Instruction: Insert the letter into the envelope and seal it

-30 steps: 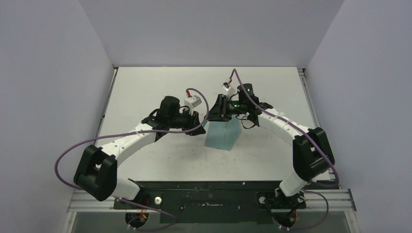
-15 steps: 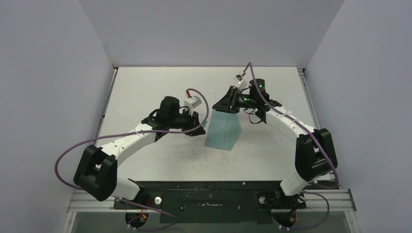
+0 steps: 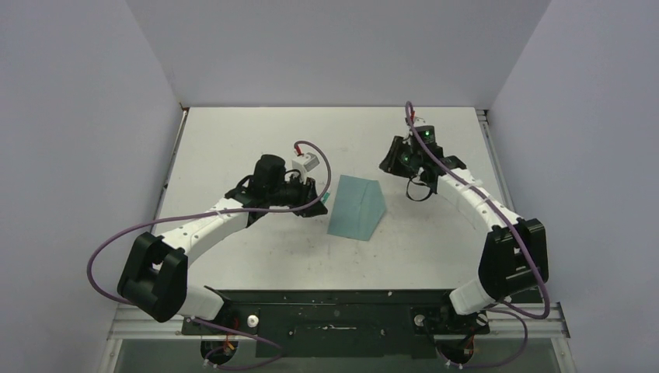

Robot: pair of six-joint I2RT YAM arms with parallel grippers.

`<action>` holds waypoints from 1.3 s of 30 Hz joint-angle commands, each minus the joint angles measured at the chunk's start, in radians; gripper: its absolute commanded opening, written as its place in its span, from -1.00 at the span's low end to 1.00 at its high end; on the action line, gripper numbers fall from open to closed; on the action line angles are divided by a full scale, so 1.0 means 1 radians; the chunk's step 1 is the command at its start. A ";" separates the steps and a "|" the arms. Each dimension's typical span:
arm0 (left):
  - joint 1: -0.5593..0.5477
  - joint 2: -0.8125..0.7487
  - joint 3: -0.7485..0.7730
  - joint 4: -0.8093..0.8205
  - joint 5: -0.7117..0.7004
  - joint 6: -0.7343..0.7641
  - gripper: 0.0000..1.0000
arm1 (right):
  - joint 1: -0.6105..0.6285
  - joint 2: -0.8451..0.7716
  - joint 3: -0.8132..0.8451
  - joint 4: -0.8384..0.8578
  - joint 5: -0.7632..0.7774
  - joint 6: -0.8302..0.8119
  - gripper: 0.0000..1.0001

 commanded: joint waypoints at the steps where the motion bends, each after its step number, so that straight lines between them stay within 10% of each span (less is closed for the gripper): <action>1: 0.009 -0.020 0.020 0.093 -0.016 -0.047 -1.00 | 0.041 -0.091 -0.129 -0.088 0.562 -0.151 -0.89; 17: 0.011 0.016 0.045 0.098 -0.002 -0.060 -1.00 | 0.044 -0.020 -0.493 0.432 0.698 -0.181 -0.68; 35: 0.018 0.031 0.044 0.098 0.014 -0.071 -1.00 | 0.060 0.150 -0.390 0.320 0.693 -0.024 -0.29; 39: 0.020 0.030 0.044 0.099 0.012 -0.072 -1.00 | 0.073 0.151 -0.390 0.285 0.711 -0.014 0.04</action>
